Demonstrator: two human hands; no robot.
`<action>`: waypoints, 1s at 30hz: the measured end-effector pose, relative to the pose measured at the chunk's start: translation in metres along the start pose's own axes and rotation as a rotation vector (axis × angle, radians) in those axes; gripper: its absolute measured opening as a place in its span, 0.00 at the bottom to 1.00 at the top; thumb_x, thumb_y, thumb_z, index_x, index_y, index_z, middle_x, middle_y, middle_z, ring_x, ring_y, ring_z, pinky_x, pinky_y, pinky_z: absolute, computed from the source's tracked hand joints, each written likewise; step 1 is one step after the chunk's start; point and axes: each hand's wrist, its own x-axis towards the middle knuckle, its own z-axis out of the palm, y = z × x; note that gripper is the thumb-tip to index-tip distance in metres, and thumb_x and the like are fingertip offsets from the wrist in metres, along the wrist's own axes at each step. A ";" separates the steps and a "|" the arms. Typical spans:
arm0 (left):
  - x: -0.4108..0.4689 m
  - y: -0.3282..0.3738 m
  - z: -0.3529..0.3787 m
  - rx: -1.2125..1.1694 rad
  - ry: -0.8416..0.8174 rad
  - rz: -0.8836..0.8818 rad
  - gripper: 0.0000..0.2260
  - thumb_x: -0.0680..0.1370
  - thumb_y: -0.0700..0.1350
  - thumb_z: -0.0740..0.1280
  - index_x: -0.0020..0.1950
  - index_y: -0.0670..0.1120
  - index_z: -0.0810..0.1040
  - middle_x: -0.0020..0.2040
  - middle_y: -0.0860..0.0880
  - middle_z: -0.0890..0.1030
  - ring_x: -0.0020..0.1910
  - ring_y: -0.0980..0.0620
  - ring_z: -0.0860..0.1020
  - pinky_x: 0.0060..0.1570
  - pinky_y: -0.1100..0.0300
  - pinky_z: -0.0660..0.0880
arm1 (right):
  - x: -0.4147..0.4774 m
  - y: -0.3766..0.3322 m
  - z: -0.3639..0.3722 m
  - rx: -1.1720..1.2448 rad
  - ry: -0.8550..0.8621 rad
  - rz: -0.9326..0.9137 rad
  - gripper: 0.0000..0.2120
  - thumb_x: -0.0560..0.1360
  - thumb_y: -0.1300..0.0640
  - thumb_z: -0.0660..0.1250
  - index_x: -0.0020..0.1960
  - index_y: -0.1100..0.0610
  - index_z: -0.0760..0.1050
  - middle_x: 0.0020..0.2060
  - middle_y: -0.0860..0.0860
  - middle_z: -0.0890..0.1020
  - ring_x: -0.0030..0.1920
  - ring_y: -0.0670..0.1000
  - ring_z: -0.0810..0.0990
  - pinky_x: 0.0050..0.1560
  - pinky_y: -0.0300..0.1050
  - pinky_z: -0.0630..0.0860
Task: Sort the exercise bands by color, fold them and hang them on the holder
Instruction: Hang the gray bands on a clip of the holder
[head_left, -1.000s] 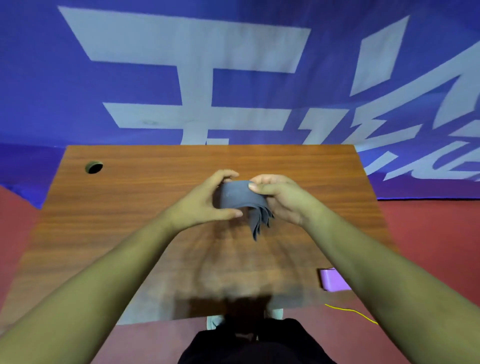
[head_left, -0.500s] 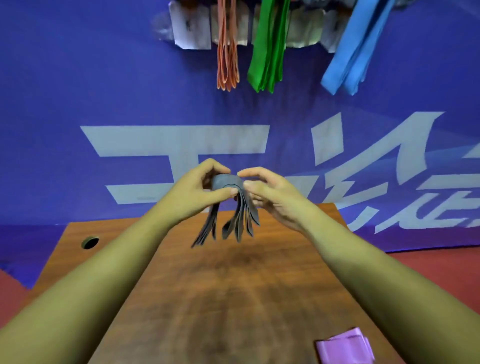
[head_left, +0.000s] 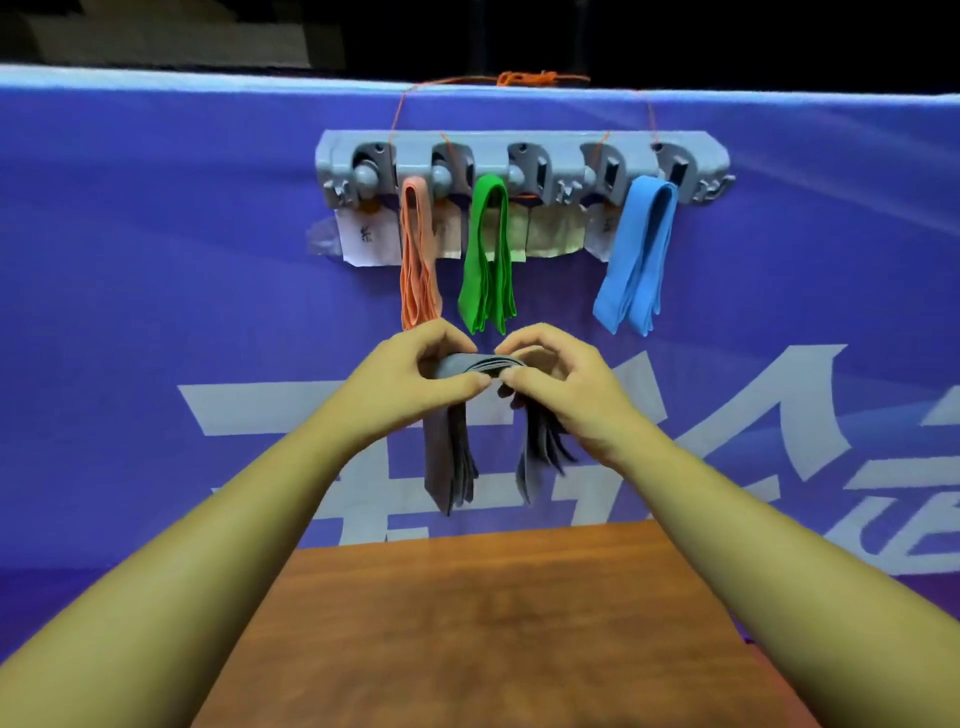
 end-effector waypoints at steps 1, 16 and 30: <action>0.004 0.003 -0.001 0.023 -0.031 0.013 0.16 0.68 0.58 0.72 0.52 0.54 0.77 0.45 0.53 0.82 0.45 0.50 0.80 0.50 0.46 0.78 | 0.003 -0.004 -0.008 -0.038 -0.011 -0.016 0.07 0.73 0.62 0.70 0.51 0.60 0.78 0.43 0.62 0.83 0.41 0.52 0.81 0.45 0.44 0.77; 0.062 0.050 0.010 0.031 -0.048 0.143 0.15 0.69 0.57 0.73 0.50 0.53 0.75 0.44 0.49 0.81 0.44 0.45 0.78 0.45 0.49 0.75 | 0.017 -0.033 -0.062 -0.228 0.034 -0.127 0.06 0.74 0.62 0.71 0.49 0.57 0.76 0.38 0.53 0.81 0.38 0.45 0.76 0.43 0.38 0.72; 0.117 0.082 0.048 -0.287 0.346 0.159 0.10 0.72 0.47 0.69 0.51 0.48 0.74 0.46 0.48 0.80 0.42 0.54 0.77 0.45 0.61 0.74 | 0.063 -0.052 -0.101 -0.210 0.453 -0.246 0.03 0.74 0.54 0.71 0.48 0.52 0.80 0.44 0.45 0.84 0.46 0.47 0.82 0.50 0.45 0.79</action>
